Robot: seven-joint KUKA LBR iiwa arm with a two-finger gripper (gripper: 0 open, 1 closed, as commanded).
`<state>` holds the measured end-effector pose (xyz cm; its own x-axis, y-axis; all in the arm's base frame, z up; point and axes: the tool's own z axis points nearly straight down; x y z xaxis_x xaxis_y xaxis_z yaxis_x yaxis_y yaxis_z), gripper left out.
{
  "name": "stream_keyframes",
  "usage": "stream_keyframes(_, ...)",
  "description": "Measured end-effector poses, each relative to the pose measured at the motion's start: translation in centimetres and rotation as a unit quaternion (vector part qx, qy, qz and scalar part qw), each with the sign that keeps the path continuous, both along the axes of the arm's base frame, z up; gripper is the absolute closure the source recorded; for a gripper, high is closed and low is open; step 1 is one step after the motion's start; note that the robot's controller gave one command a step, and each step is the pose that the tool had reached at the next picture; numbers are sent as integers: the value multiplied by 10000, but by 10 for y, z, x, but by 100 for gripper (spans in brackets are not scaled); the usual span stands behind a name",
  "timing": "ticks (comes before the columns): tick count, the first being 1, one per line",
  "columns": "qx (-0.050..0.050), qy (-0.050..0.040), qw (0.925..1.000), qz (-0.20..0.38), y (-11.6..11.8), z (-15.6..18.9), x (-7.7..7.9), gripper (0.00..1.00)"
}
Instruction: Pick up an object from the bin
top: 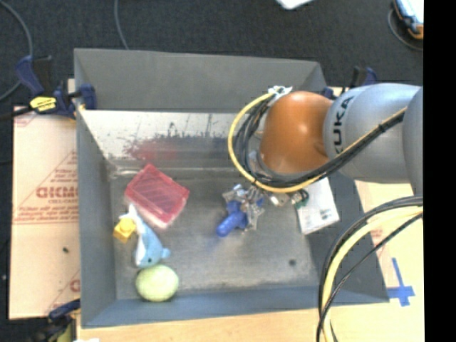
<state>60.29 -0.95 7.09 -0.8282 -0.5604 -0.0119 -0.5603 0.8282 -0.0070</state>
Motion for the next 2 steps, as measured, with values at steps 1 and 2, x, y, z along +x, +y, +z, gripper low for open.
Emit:
stream_keyframes(1, 0, 3, 10000, -8, 0, 0, 0, 100)
stream_keyframes(2, 7, -19, 10000, -50, 5, 147, 10, 100)
